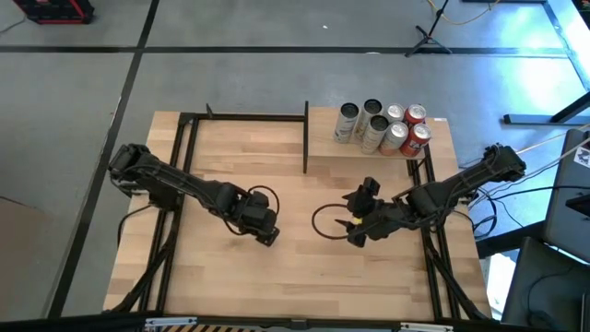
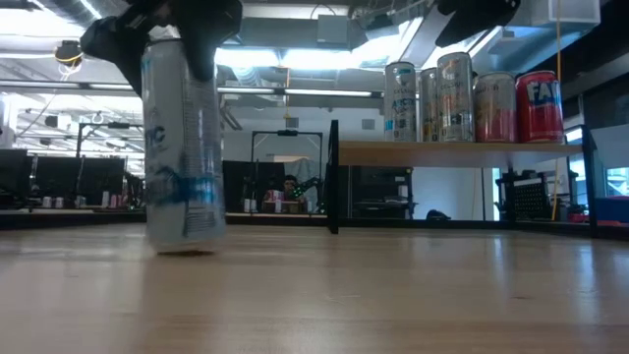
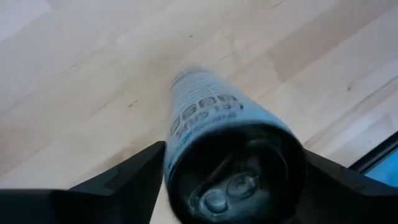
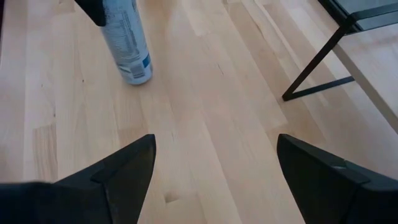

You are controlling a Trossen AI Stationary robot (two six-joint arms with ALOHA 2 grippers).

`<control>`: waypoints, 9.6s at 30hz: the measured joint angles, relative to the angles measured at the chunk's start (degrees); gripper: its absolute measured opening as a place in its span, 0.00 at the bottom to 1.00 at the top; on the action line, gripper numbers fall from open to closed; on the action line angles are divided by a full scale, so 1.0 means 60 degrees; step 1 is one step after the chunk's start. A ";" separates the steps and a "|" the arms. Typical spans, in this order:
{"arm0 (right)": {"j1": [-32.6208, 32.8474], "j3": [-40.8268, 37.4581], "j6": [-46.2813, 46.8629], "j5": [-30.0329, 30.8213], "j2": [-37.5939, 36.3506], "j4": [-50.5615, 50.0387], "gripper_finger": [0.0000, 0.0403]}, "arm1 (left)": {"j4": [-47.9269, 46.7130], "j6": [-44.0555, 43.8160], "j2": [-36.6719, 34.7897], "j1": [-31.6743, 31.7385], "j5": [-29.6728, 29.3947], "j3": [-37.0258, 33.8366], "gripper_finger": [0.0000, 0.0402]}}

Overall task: Place canned beverage on shelf
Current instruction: Put the white blue soda can on the shelf aligned with the other white blue soda can

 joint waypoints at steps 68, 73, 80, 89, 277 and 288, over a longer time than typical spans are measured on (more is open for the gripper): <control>-0.0508 0.1413 -0.0315 -0.0165 0.6619 0.8447 0.81 | 0.6762 0.7015 -0.3548 -0.1231 -0.4397 -0.6736 0.78; -0.0572 0.1410 -0.0307 -0.0111 0.6612 0.8085 0.81 | 0.7042 0.7011 -0.3519 -0.1454 -0.3745 -0.6732 0.78; -0.0637 0.1410 -0.0249 -0.0244 0.6440 0.7356 0.81 | 0.7092 0.6308 -0.3519 -0.2122 -0.3668 -0.6732 0.78; -0.0530 0.1415 -0.0236 -0.0616 0.5786 0.6583 0.81 | 0.7186 0.6271 -0.3530 -0.2452 -0.3398 -0.6732 0.78; -0.7817 0.2091 -0.5754 -0.4105 -0.0335 -0.0847 0.71 | 0.5308 0.5809 -0.5362 -0.0295 -0.4047 -0.4743 0.78; -0.7817 0.2091 -0.5879 -0.3815 -0.0335 -0.0942 0.73 | 0.5307 0.5811 -0.5362 -0.0295 -0.4047 -0.4743 0.78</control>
